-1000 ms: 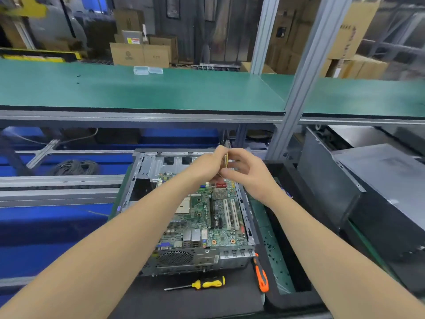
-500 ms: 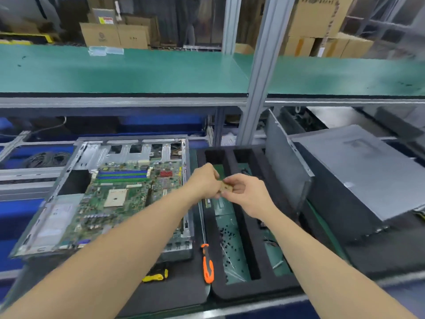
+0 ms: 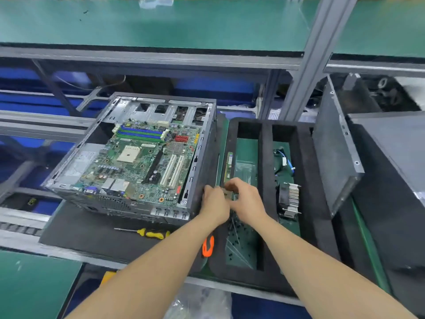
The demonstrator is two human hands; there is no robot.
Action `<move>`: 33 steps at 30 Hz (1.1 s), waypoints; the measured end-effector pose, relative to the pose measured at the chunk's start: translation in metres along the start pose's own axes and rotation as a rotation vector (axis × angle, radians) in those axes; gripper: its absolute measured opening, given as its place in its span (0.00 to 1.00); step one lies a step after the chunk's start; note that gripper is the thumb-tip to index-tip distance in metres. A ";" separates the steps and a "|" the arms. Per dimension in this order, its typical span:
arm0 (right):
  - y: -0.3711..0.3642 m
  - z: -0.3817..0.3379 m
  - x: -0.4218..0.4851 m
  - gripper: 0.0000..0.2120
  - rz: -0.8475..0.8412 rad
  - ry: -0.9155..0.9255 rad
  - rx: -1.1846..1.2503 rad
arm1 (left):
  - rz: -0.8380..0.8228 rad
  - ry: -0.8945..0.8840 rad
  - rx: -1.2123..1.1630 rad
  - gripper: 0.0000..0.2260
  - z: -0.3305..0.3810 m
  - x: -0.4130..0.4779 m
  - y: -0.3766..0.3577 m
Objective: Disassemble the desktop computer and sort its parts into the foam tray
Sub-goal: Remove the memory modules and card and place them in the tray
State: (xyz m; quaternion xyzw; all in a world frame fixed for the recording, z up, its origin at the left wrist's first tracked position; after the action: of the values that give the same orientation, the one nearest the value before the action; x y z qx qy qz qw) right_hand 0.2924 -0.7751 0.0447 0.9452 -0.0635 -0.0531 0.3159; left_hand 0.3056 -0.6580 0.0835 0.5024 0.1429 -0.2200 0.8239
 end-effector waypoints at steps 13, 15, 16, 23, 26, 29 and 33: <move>-0.002 -0.001 -0.002 0.12 0.000 0.053 -0.158 | -0.026 -0.036 0.061 0.20 0.002 -0.010 -0.006; 0.002 -0.005 -0.003 0.12 0.030 0.065 -0.161 | -0.027 -0.098 0.061 0.23 0.010 -0.015 0.000; 0.007 -0.009 -0.003 0.11 0.072 0.071 -0.142 | -0.023 -0.151 0.048 0.24 0.018 -0.018 0.005; 0.056 -0.091 0.016 0.05 0.401 0.094 0.039 | 0.208 -0.456 -0.196 0.20 0.067 -0.039 0.092; 0.067 -0.140 0.030 0.08 0.429 0.150 0.096 | 0.340 -0.515 -0.299 0.21 0.058 -0.041 0.148; 0.065 -0.186 0.042 0.09 0.420 0.202 0.089 | 0.498 -0.519 -0.339 0.21 0.031 -0.039 0.203; 0.037 -0.231 0.060 0.07 0.385 0.192 0.082 | 0.590 -0.471 -0.447 0.18 -0.027 -0.019 0.264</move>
State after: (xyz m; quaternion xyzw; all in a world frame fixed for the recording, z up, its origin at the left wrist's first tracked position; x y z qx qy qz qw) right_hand 0.3806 -0.6768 0.2470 0.9283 -0.2147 0.1011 0.2861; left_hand 0.4220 -0.5248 0.2818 0.2670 -0.1545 -0.0475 0.9501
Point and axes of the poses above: each hand's wrist, its own x-axis towards the middle knuckle, its own y-axis out of the back of the hand, z = x × y, the point moved 5 cm from there along x, towards the middle knuckle, and after that the axes turned 1 degree about y, right-handed, at the moved point
